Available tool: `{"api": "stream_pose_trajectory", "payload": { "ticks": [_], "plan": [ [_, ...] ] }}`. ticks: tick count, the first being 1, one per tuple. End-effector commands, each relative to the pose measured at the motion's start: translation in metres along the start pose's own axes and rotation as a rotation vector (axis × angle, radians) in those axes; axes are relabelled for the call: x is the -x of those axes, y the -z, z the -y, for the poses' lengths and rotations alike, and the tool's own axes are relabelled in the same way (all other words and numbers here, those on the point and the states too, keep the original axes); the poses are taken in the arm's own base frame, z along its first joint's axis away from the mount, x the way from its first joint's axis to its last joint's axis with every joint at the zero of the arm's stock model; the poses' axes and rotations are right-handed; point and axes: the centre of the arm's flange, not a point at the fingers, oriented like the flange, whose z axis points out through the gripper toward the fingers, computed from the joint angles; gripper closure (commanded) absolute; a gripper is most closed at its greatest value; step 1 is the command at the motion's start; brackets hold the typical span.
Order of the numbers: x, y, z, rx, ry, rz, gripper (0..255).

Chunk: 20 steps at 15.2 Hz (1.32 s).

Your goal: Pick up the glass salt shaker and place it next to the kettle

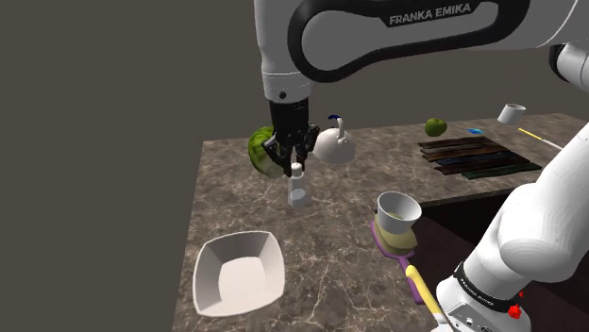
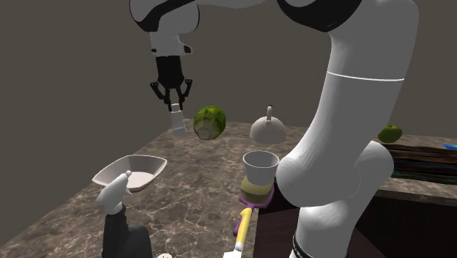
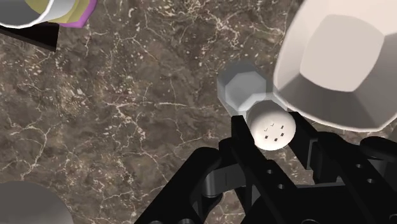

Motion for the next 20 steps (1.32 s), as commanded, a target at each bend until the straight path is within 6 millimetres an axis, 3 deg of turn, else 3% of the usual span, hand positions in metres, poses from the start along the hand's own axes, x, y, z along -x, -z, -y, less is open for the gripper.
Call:
{"api": "stream_pose_trajectory", "payload": {
  "ticks": [1,14,20],
  "plan": [
    [0.001,0.01,-0.001,0.0,0.0,0.0,255],
    [0.007,0.076,-0.006,0.0,0.0,0.0,255],
    [-0.032,0.075,-0.075,0.0,0.0,0.0,255]
  ]
}}
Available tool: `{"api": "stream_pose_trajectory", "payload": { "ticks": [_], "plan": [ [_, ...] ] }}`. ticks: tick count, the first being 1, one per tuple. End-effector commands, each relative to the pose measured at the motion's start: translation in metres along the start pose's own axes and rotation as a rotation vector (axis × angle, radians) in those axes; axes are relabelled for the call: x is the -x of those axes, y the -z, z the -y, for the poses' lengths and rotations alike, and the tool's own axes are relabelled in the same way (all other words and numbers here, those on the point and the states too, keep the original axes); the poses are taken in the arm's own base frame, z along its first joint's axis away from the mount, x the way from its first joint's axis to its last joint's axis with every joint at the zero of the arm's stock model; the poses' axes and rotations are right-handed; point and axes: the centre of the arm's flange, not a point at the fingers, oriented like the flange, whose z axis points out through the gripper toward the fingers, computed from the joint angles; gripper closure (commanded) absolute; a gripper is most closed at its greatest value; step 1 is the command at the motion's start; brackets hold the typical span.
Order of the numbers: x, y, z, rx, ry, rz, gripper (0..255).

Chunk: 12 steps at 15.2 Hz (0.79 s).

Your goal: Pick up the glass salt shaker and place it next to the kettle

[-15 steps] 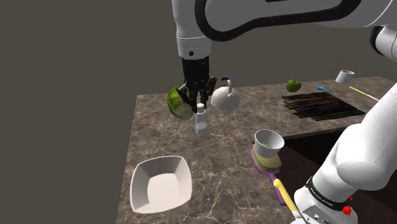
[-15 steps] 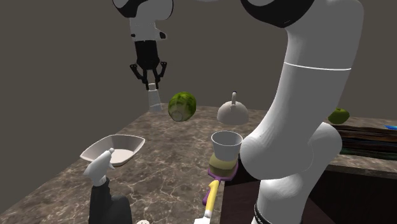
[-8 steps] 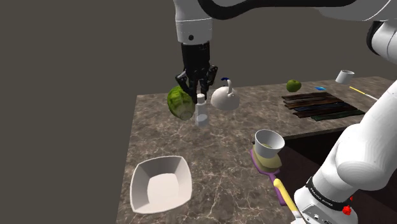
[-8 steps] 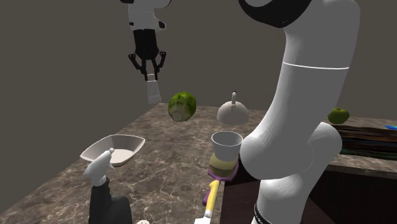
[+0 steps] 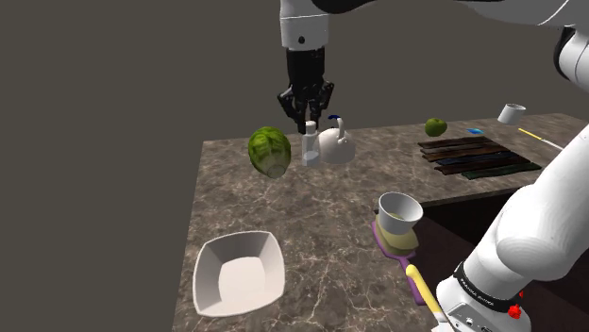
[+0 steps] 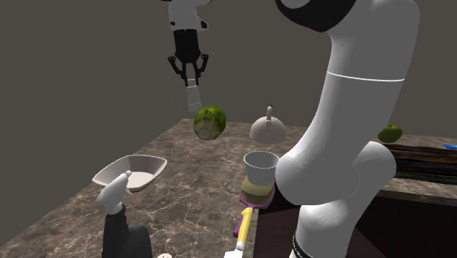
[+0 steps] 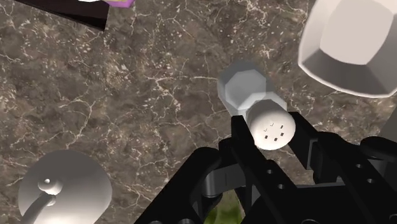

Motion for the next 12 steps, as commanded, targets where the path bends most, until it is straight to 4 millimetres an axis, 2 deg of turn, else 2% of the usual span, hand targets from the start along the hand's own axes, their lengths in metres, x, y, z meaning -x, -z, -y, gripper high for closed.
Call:
{"api": "stream_pose_trajectory", "payload": {
  "ticks": [1,12],
  "plan": [
    [-0.012,-0.001,-0.022,0.0,0.002,0.0,255],
    [-0.082,-0.004,-0.149,0.0,0.002,0.0,255]
  ]
}}
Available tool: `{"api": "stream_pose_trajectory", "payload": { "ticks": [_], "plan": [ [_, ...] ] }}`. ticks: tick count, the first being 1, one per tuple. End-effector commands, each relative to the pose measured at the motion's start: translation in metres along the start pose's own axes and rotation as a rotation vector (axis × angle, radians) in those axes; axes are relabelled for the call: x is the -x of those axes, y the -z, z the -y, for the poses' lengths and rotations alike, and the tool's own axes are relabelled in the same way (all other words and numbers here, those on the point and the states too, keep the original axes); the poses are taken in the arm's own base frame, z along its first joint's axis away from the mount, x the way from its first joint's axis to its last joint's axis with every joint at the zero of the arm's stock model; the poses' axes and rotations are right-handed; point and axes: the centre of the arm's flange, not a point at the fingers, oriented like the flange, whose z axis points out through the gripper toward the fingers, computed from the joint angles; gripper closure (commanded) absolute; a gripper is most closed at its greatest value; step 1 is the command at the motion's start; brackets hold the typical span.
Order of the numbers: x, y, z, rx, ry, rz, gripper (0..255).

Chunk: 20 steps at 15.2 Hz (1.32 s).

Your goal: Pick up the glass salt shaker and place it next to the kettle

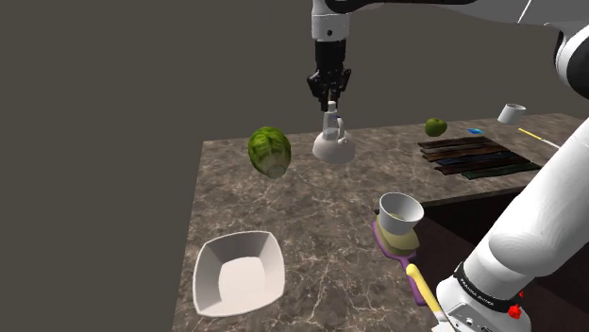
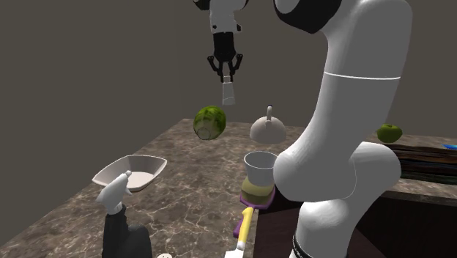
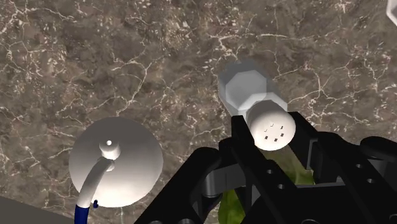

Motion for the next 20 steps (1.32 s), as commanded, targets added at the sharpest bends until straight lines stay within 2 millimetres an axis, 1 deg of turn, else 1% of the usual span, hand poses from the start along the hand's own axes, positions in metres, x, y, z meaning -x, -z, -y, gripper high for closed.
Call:
{"api": "stream_pose_trajectory", "payload": {
  "ticks": [1,7,20],
  "plan": [
    [-0.013,-0.001,-0.024,0.001,0.001,0.0,255],
    [-0.051,-0.003,-0.092,0.001,0.001,0.0,255],
    [-0.056,-0.071,-0.087,0.001,0.001,0.0,255]
  ]
}}
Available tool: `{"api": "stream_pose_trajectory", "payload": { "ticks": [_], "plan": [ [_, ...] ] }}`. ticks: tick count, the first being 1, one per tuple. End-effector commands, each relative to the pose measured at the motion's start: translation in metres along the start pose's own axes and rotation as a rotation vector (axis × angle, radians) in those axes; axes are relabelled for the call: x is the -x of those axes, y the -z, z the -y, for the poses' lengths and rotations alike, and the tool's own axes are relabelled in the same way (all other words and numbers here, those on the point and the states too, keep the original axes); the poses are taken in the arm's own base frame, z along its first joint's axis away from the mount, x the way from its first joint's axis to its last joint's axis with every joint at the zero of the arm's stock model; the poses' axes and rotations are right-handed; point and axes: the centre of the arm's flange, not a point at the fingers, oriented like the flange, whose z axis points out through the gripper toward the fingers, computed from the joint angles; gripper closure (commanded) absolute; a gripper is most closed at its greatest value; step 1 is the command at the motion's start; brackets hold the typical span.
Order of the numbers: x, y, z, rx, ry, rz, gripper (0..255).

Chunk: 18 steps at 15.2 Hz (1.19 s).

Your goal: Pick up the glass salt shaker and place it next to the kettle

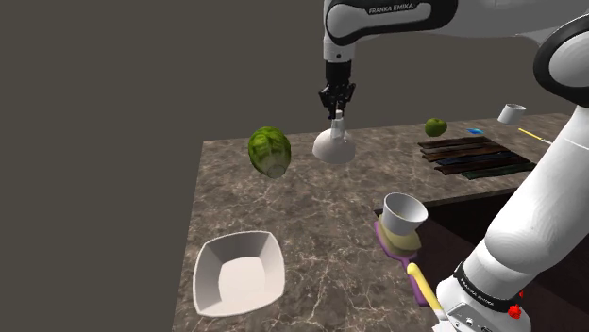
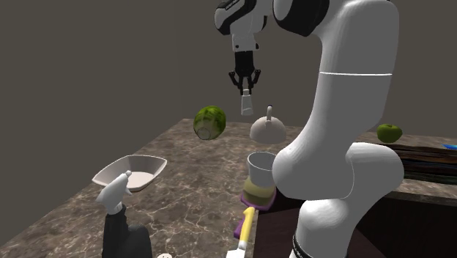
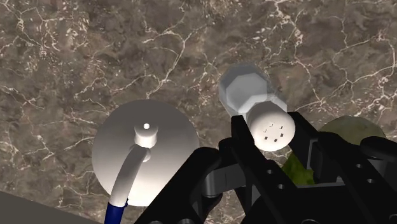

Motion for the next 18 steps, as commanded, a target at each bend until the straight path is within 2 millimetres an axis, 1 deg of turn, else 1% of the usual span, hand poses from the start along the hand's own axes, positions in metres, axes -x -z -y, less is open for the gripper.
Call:
{"api": "stream_pose_trajectory", "payload": {
  "ticks": [1,18],
  "plan": [
    [0.001,-0.012,0.001,0.0,0.0,0.0,255],
    [-0.007,-0.101,0.007,0.0,0.0,0.0,255]
  ]
}}
